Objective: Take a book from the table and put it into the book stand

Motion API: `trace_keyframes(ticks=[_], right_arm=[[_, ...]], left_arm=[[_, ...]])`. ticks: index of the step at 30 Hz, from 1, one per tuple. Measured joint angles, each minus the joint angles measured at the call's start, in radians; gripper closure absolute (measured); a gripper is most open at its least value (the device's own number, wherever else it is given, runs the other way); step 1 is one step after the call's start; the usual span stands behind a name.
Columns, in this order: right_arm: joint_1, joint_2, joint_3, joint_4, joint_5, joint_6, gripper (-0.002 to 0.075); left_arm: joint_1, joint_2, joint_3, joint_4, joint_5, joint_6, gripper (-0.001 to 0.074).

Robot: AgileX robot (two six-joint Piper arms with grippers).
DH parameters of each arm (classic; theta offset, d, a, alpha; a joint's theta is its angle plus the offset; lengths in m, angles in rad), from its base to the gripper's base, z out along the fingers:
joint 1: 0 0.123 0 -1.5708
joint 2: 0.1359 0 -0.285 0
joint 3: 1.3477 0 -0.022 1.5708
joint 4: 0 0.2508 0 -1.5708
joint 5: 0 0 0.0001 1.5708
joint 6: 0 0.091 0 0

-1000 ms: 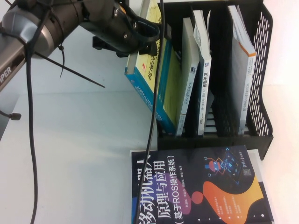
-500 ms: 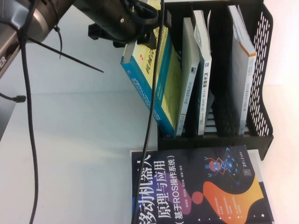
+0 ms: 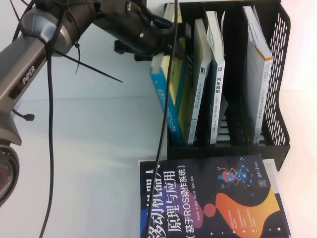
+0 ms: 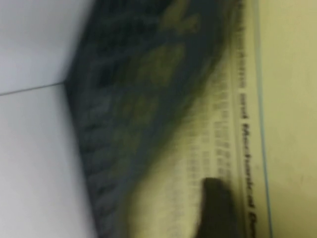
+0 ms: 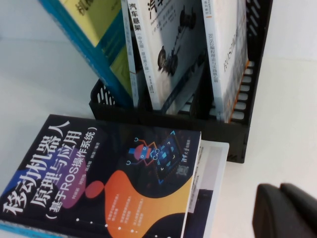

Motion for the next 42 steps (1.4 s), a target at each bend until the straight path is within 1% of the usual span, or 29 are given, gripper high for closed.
trace_keyframes(ticks=[2,4,7,11,13,15,17,20,22,26,29,32,34,36,39,42], right_arm=[[0.000,0.000,0.000,0.002,0.000,0.000,0.0723],[0.000,0.000,0.002,0.004,0.000,-0.013,0.0723],[0.000,0.000,0.002,0.005,0.000,-0.031,0.0723],[0.000,0.000,0.002,0.006,0.008,-0.040,0.0723],[0.000,0.000,0.004,0.006,0.018,-0.047,0.0723],[0.000,0.000,0.008,0.006,0.022,-0.049,0.0723],[0.000,0.000,0.008,-0.007,0.026,-0.051,0.0723],[0.000,0.000,0.008,-0.066,0.039,-0.046,0.0723],[0.000,0.000,0.008,-0.126,0.064,-0.020,0.0723],[0.000,-0.002,0.008,-0.246,0.107,0.080,0.0723],[0.002,-0.027,0.016,-0.273,0.107,0.109,0.0723],[0.006,-0.073,0.051,-0.274,0.087,0.114,0.0723],[0.013,-0.106,0.096,-0.274,0.066,0.116,0.0723],[0.022,-0.139,0.144,-0.269,0.036,0.116,0.0723],[0.023,-0.180,0.219,-0.245,-0.022,0.116,0.0723],[0.023,-0.192,0.292,-0.213,-0.117,0.116,0.0723]], left_arm=[[0.000,0.009,0.000,-0.097,-0.029,0.054,0.0296],[-0.009,0.015,0.000,-0.205,-0.062,0.122,0.0240],[-0.015,0.013,-0.006,-0.340,-0.088,0.208,0.0208],[-0.015,0.004,-0.006,-0.393,-0.104,0.241,0.0206],[-0.015,-0.001,-0.006,-0.393,-0.104,0.255,0.0246],[-0.015,-0.015,-0.006,-0.390,-0.104,0.277,0.0319],[-0.015,-0.043,-0.006,-0.357,-0.102,0.292,0.0438],[-0.017,-0.105,-0.006,-0.246,-0.085,0.306,0.0626],[-0.017,-0.150,-0.006,-0.153,-0.072,0.307,0.0689],[-0.017,-0.251,-0.006,0.080,-0.025,0.276,0.0726],[-0.017,-0.331,-0.006,0.279,0.014,0.201,0.0733],[-0.017,-0.395,-0.004,0.414,0.052,0.151,0.0734],[-0.017,-0.442,0.028,0.451,0.052,0.134,0.0734],[-0.017,-0.496,0.101,0.457,0.028,0.119,0.0734],[-0.017,-0.602,0.268,0.414,-0.073,0.119,0.0734],[-0.017,-0.710,0.494,0.338,-0.224,0.119,0.0734]])
